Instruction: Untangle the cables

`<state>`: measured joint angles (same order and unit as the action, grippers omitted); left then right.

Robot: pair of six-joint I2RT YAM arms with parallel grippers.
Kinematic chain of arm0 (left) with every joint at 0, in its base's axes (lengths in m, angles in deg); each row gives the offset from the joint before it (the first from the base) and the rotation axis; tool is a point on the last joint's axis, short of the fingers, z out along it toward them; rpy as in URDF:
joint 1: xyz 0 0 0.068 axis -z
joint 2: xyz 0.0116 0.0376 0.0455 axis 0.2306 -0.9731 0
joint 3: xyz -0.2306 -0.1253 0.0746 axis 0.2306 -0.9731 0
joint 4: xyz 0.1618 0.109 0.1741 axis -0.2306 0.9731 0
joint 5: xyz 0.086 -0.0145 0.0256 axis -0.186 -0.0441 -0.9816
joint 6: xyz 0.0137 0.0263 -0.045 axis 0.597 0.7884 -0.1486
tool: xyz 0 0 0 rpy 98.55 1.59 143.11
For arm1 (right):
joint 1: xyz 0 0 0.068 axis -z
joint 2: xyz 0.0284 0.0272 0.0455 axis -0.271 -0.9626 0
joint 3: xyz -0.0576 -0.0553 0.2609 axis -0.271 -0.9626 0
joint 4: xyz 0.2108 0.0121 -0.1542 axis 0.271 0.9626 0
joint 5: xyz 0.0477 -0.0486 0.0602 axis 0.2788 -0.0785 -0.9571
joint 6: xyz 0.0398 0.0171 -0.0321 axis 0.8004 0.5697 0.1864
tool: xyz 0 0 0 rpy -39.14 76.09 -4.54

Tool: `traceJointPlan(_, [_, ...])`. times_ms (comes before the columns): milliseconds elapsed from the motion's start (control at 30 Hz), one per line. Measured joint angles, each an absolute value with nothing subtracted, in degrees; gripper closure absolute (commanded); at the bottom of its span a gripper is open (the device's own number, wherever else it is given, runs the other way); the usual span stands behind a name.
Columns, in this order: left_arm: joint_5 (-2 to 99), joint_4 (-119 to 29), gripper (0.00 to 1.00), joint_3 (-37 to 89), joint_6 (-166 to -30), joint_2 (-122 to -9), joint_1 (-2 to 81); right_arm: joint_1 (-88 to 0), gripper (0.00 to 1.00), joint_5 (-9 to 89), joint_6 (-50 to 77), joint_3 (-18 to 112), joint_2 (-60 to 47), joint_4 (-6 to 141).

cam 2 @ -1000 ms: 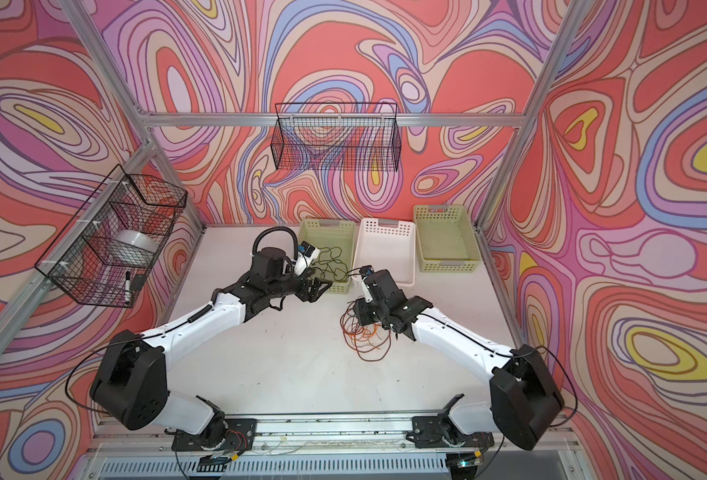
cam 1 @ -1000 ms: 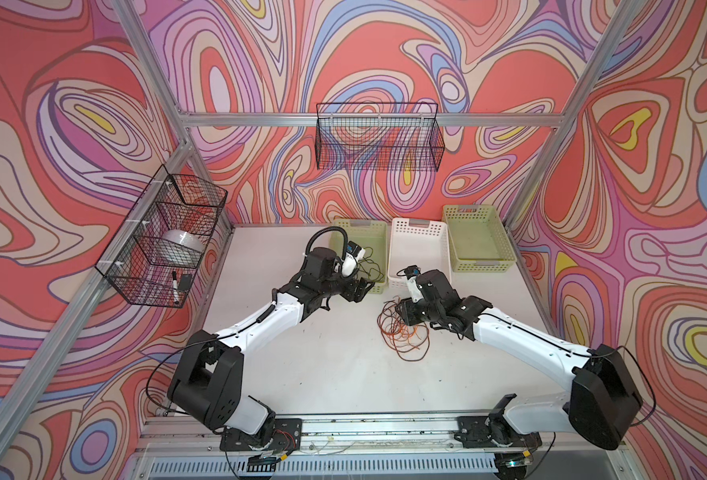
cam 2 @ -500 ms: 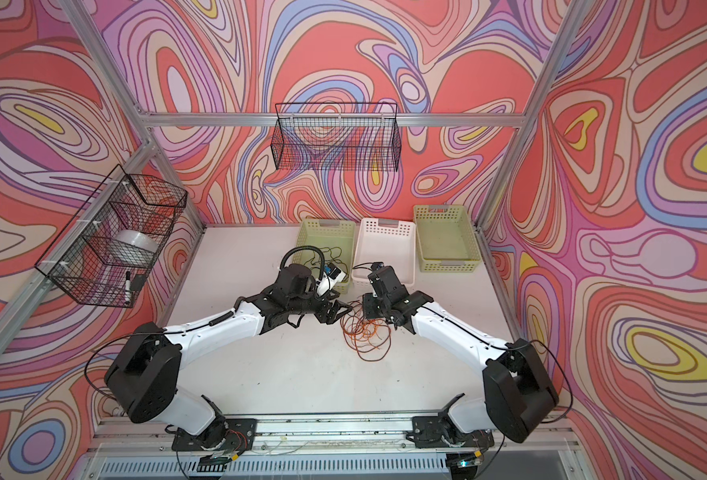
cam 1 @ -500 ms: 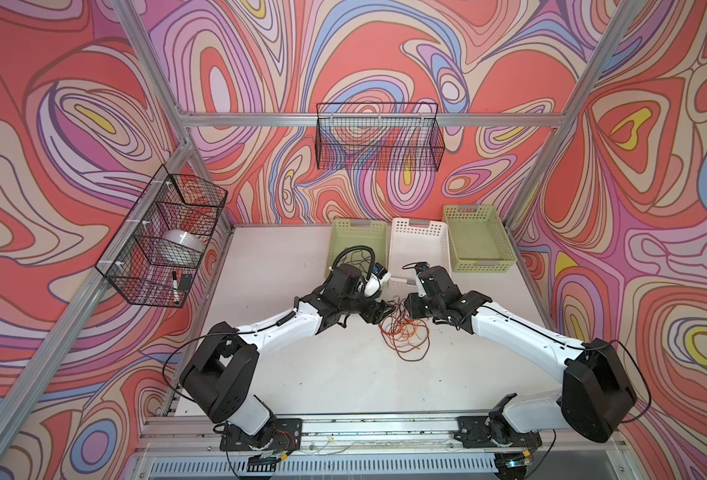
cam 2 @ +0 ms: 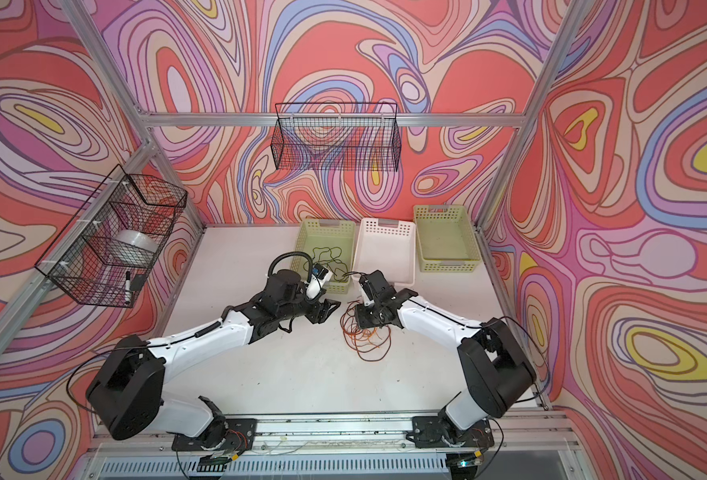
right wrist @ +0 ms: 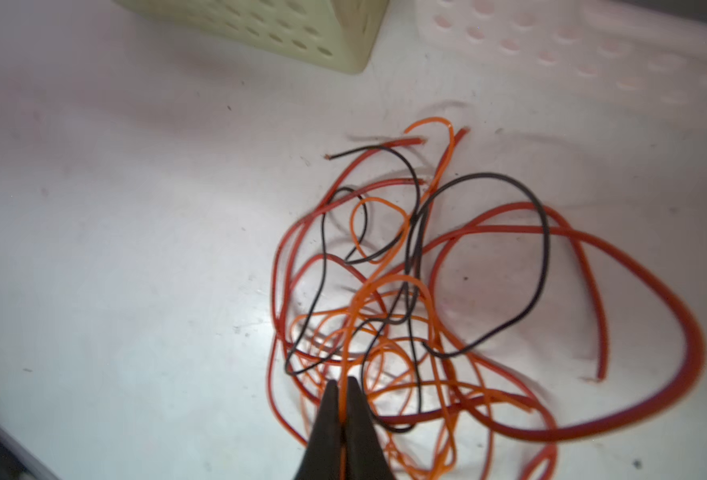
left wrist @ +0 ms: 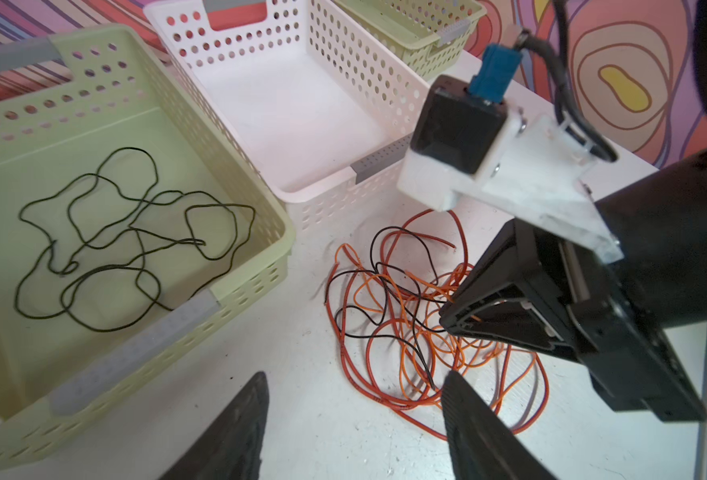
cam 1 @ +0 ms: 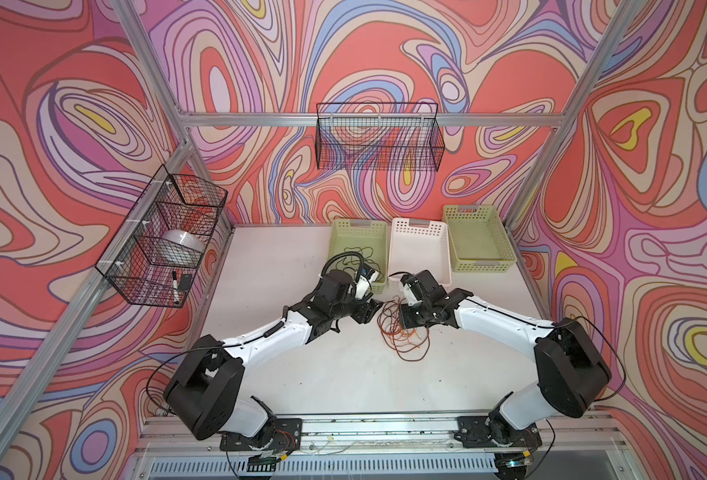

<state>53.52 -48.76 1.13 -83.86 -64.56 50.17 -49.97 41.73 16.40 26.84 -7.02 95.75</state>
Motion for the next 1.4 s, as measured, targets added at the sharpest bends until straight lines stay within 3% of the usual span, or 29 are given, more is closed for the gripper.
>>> traceJointPlan(200, [54.32,-50.29,0.34,-0.45,-83.14,-61.02,49.38,-50.29,1.00,39.17,14.87,29.66,-0.12,94.30])
traceJointPlan(567, [61.41,-56.50,0.23,-0.69,-83.82,-58.46,49.38,-50.27,1.00,36.13,12.12,35.21,1.81,91.77])
traceJointPlan(767, [65.65,-62.44,0.18,-0.71,-86.94,-61.96,50.48,-50.27,1.00,36.20,11.94,35.21,3.36,89.30])
traceJointPlan(900, [66.96,-66.81,0.19,-0.71,-89.72,-66.87,51.22,-50.29,1.00,36.20,12.03,35.17,4.52,86.81])
traceJointPlan(1167, [66.32,-71.82,0.39,3.18,-93.13,-74.33,52.47,-50.29,1.00,36.11,13.43,34.21,5.02,83.42])
traceJointPlan(1200, [65.97,-71.99,0.46,3.90,-93.24,-74.74,52.60,-50.29,1.00,36.09,13.58,33.93,5.02,83.00])
traceJointPlan(1333, [64.92,-73.20,0.89,5.32,-93.67,-75.18,52.79,-50.29,0.98,36.22,14.06,32.40,5.63,81.52])
traceJointPlan(1400, [64.64,-73.46,1.00,5.32,-93.61,-75.18,52.79,-50.27,0.88,36.81,14.19,31.76,6.51,81.21])
